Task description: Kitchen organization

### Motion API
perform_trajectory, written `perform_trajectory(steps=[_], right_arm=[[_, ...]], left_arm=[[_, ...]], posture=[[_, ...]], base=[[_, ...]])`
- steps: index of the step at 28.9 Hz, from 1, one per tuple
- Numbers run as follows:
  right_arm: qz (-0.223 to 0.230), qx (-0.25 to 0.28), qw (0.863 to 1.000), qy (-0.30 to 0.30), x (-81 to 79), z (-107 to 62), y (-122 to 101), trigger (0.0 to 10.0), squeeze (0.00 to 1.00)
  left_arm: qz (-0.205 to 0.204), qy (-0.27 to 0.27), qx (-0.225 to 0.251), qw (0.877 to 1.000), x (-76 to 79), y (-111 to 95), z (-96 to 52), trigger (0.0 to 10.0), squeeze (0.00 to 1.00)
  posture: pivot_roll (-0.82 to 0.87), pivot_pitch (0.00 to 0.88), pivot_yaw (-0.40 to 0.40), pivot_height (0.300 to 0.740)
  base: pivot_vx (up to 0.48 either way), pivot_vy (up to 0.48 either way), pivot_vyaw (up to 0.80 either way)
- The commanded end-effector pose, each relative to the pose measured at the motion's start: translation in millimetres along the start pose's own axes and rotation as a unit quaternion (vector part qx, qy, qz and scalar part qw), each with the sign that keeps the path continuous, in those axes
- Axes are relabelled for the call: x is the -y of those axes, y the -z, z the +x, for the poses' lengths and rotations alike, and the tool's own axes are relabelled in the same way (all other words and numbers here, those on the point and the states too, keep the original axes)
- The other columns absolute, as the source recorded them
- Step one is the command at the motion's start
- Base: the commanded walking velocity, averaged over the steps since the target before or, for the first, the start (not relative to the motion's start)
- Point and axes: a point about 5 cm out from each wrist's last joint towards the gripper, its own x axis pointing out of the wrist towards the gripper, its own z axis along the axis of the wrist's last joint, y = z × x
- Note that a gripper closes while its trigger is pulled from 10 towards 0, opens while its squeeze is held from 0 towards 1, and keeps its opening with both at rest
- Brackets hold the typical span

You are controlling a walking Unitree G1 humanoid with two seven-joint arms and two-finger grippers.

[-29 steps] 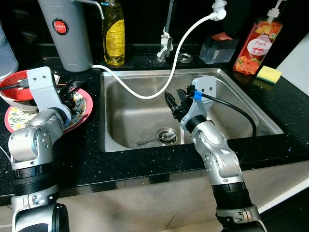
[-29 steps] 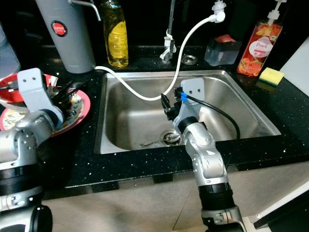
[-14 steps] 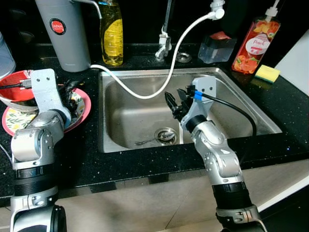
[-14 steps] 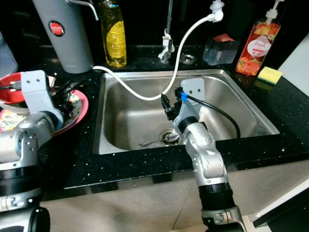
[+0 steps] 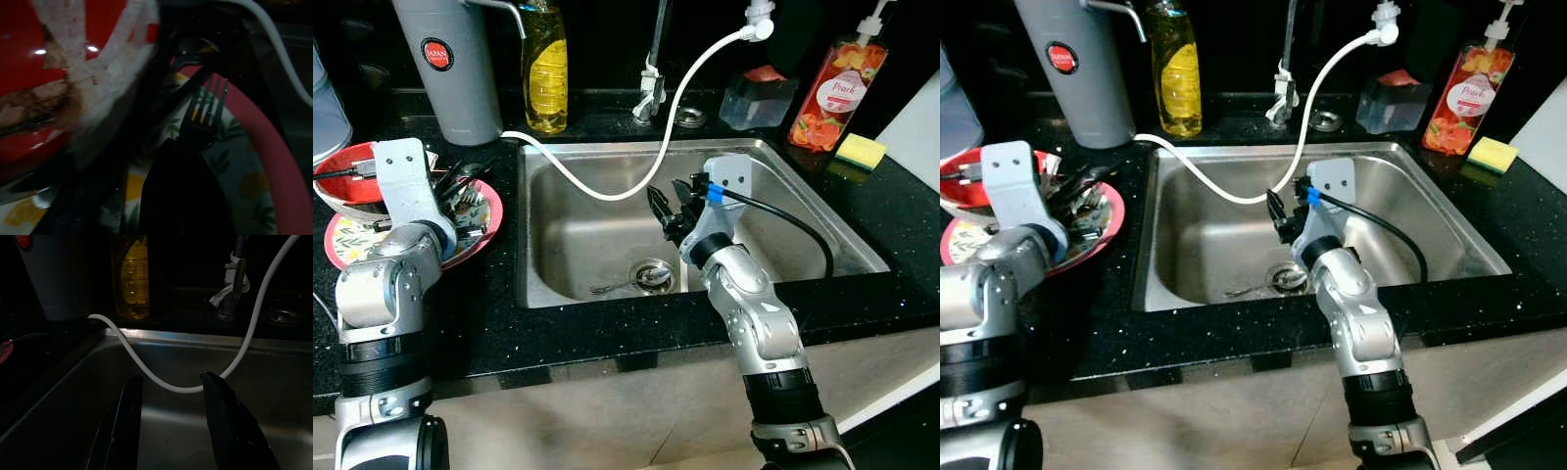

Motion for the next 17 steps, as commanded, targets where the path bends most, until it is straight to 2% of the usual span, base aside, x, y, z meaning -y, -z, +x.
perform_trajectory(steps=[1,5,13,14,16,17], right_arm=[[0.0,0.0,1.0,0.005,3.1,-1.1,0.9,10.0,0.0],[0.0,0.0,1.0,0.005,3.3,-1.2,0.7,10.0,0.0],[0.0,0.001,1.0,0.008,3.8,-1.8,0.7,10.0,0.0],[0.0,0.0,1.0,0.008,3.9,-2.1,0.8,10.0,0.0],[0.0,0.0,1.0,0.008,3.9,-2.2,0.8,10.0,0.0],[0.0,0.0,1.0,0.008,3.9,-2.4,0.8,10.0,0.0]], left_arm=[[0.009,0.015,0.003,1.0,4.2,1.5,-1.1,10.0,0.0],[0.013,0.034,0.014,0.999,10.4,-3.0,-3.6,10.0,0.0],[0.054,0.017,0.017,0.998,7.9,-6.0,-4.0,10.0,0.0],[0.055,0.009,0.01,0.998,6.3,-4.8,-3.7,10.0,0.45],[0.054,0.005,0.005,0.999,5.2,-3.9,-3.5,10.0,0.45],[0.051,-0.003,0.0,0.999,3.4,-2.9,-3.5,10.0,1.0]], posture=[[0.07,0.0,-0.051,0.74],[0.07,0.0,-0.052,0.74],[0.07,0.0,-0.048,0.74],[0.07,0.0,-0.048,0.74],[0.07,0.0,-0.048,0.74],[0.07,0.0,-0.047,0.74]], base=[[0.0,0.0,0.0],[0.0,0.0,0.0],[0.0,0.0,0.0],[0.0,0.0,0.0],[0.0,0.0,0.0],[0.0,0.0,0.0]])
